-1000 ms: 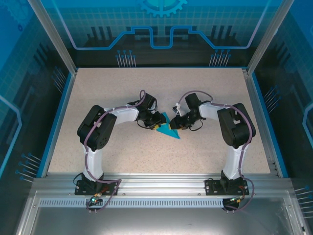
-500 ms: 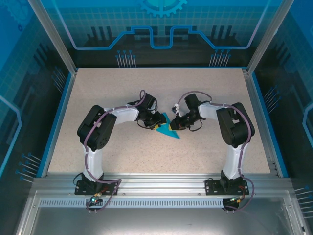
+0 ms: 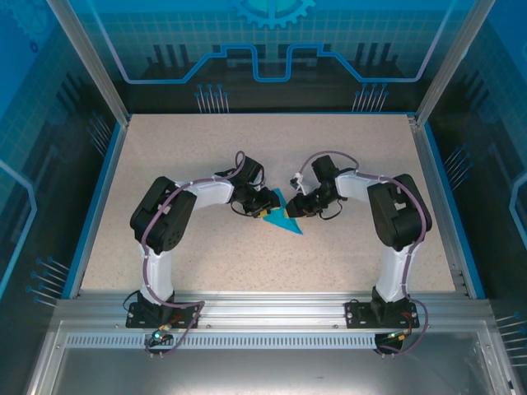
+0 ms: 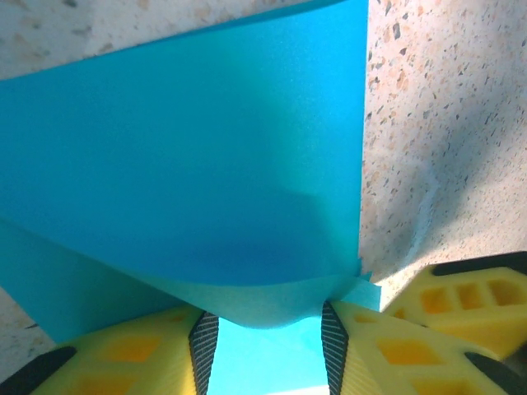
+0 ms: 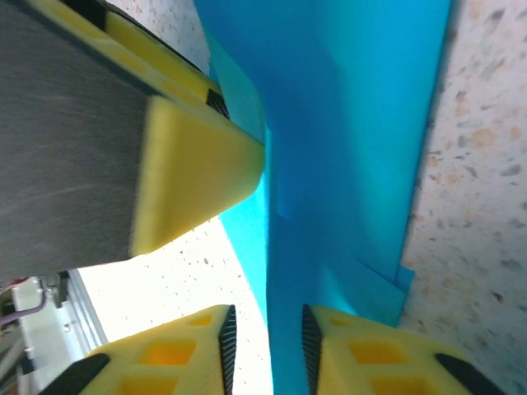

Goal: Fold a paper plane with a square sheet of paper (fold left side to right side)
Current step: Fourth fold the wing at the center of the table.

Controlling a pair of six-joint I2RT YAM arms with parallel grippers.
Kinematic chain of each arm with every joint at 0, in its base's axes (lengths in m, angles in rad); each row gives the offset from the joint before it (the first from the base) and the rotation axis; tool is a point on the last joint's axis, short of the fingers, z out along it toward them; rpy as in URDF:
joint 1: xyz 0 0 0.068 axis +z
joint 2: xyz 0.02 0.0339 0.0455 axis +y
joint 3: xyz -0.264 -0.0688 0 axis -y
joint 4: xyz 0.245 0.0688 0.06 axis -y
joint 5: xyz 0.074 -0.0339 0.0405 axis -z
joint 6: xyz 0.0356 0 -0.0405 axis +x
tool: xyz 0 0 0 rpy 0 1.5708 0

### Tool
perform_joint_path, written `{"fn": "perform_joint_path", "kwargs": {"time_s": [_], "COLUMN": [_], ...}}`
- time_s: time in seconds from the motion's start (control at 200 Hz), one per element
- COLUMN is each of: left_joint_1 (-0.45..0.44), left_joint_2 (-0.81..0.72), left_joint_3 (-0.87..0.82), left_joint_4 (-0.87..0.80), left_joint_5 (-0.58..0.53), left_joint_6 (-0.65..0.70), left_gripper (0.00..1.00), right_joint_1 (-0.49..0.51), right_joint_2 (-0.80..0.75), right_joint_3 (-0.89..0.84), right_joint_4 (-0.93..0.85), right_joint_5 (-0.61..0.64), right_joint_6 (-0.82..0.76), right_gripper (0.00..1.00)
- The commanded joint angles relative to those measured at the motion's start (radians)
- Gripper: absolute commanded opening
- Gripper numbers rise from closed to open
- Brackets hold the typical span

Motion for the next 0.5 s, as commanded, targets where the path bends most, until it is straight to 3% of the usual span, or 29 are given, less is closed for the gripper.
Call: {"fn": "perform_joint_path", "kwargs": {"time_s": [0.0,0.495], "left_joint_1": [-0.001,-0.002], "left_joint_2": [0.030,0.028], "left_joint_3": [-0.008,0.002], "left_joint_4": [-0.055,-0.064], "left_joint_5": [-0.049,-0.050], "left_joint_6": [0.018,0.021], "left_gripper": [0.43,0.43], "right_joint_1": [0.030,0.095], "right_joint_2": [-0.074,-0.015], "right_joint_3": [-0.019,-0.011], "right_joint_4": [-0.034,-0.065], "right_joint_5": [0.115,0.179], "right_joint_6": [-0.023,-0.030], "right_gripper": [0.34,0.37]}}
